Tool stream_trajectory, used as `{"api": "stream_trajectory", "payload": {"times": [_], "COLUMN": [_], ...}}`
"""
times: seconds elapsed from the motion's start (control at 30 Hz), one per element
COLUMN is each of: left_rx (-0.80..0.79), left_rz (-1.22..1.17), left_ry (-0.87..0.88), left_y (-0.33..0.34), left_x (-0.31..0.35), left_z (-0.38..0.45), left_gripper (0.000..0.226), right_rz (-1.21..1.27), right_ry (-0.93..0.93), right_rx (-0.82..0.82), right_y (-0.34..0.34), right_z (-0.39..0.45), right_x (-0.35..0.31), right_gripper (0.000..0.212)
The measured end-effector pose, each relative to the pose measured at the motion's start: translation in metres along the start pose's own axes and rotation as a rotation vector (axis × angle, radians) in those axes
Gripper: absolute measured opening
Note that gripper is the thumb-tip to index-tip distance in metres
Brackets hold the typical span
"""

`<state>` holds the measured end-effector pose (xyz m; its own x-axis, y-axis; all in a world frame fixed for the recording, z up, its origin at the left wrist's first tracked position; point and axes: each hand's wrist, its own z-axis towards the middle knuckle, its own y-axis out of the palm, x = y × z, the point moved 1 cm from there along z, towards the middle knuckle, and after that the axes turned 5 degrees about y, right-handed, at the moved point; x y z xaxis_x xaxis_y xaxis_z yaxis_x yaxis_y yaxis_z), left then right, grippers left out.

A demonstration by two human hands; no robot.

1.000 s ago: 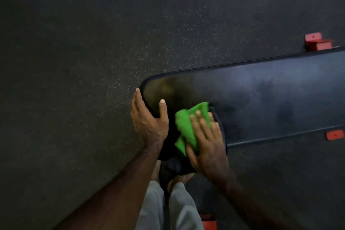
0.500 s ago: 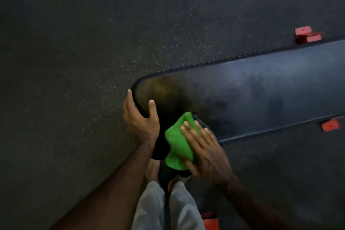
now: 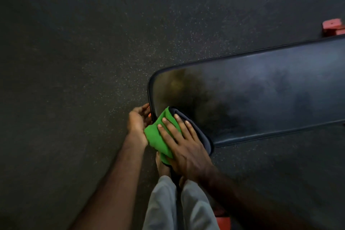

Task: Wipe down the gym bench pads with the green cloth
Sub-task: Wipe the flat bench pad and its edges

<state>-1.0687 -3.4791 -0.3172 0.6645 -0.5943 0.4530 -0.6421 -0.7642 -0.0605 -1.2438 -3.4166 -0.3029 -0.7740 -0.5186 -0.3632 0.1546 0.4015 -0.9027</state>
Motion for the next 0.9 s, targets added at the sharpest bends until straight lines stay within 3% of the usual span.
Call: {"api": "stream_trajectory", "payload": {"times": [0.17, 0.37, 0.57, 0.67, 0.9], "left_rx": [-0.007, 0.054, 0.117, 0.103, 0.070], "left_rz": [0.015, -0.059, -0.002, 0.159, 0.692], "left_ry": [0.025, 0.103, 0.414, 0.587, 0.929], "left_y": [-0.014, 0.001, 0.037, 0.052, 0.062], "left_x": [0.016, 0.019, 0.017, 0.012, -0.013], "left_z": [-0.003, -0.007, -0.018, -0.024, -0.038], "left_gripper": [0.036, 0.045, 0.037, 0.036, 0.065], "right_rz": [-0.003, 0.089, 0.150, 0.187, 0.269], "right_ry": [-0.103, 0.027, 0.209, 0.379, 0.669], "right_rx": [-0.035, 0.080, 0.212, 0.342, 0.521], "right_y": [-0.012, -0.029, -0.058, -0.070, -0.069], "right_z": [0.041, 0.104, 0.153, 0.153, 0.079], "right_x": [0.001, -0.001, 0.036, 0.072, 0.117], "right_gripper": [0.093, 0.086, 0.076, 0.070, 0.074]}}
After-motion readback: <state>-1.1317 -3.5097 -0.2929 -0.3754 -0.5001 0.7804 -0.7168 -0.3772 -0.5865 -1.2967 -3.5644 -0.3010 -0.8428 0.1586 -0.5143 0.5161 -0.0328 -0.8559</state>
